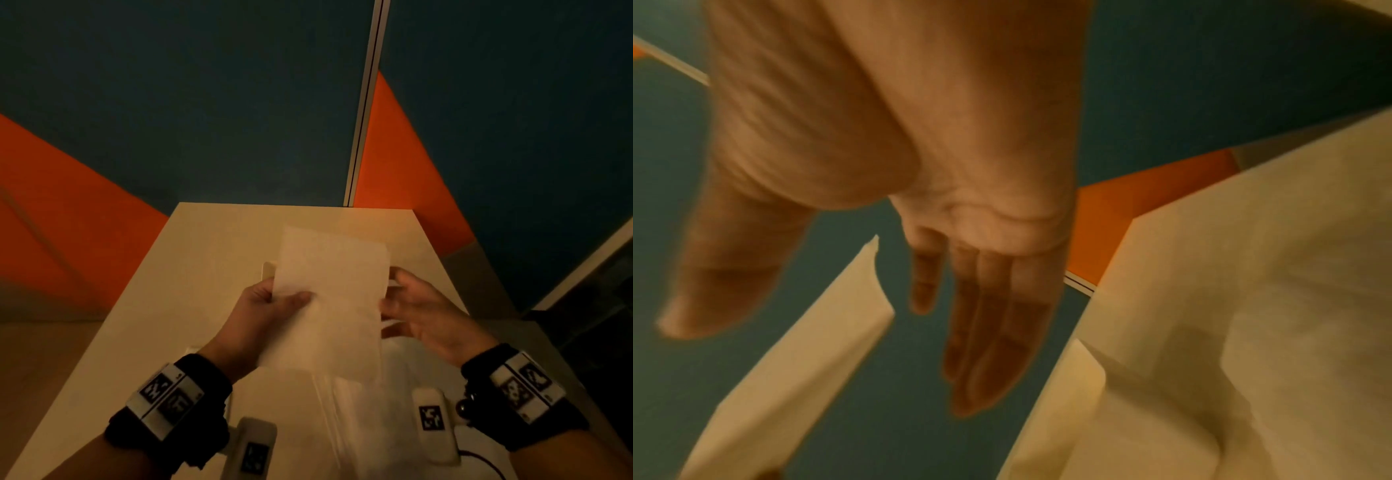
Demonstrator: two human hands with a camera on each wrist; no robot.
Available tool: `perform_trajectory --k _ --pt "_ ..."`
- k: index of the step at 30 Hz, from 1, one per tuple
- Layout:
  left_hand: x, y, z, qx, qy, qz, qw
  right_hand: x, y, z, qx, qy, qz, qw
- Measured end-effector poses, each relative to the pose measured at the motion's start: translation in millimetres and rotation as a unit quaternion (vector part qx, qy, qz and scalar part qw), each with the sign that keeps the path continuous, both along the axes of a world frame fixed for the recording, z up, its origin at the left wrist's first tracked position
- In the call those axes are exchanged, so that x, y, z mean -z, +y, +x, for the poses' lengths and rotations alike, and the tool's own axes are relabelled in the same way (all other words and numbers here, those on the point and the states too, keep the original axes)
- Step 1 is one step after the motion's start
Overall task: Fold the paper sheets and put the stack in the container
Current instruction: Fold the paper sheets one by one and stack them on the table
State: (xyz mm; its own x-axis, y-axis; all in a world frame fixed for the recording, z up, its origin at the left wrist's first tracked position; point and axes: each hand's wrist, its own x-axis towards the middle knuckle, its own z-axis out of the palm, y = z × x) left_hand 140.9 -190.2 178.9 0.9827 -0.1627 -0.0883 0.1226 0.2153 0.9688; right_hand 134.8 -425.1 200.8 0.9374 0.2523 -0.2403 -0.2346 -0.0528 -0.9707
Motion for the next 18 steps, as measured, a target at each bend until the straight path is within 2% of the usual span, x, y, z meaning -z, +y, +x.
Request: perform_trajectory --k 6,10,15,18 --pt "-1 1 -1 0.017 0.027 -0.045 0.999 19 16 -6 0.069 -0.033 0.057 0.995" --pt "-1 15 -1 0.076 0.013 0.009 0.997 22 16 -6 0.127 -0.037 0.077 0.988" --pt "-4 32 1 0.131 0.001 0.08 0.988 17 12 -7 0.109 0.018 0.145 0.983" --pt "-5 41 0 0.181 -0.003 0.086 0.98 16 13 -6 0.09 0.007 0.082 0.993"
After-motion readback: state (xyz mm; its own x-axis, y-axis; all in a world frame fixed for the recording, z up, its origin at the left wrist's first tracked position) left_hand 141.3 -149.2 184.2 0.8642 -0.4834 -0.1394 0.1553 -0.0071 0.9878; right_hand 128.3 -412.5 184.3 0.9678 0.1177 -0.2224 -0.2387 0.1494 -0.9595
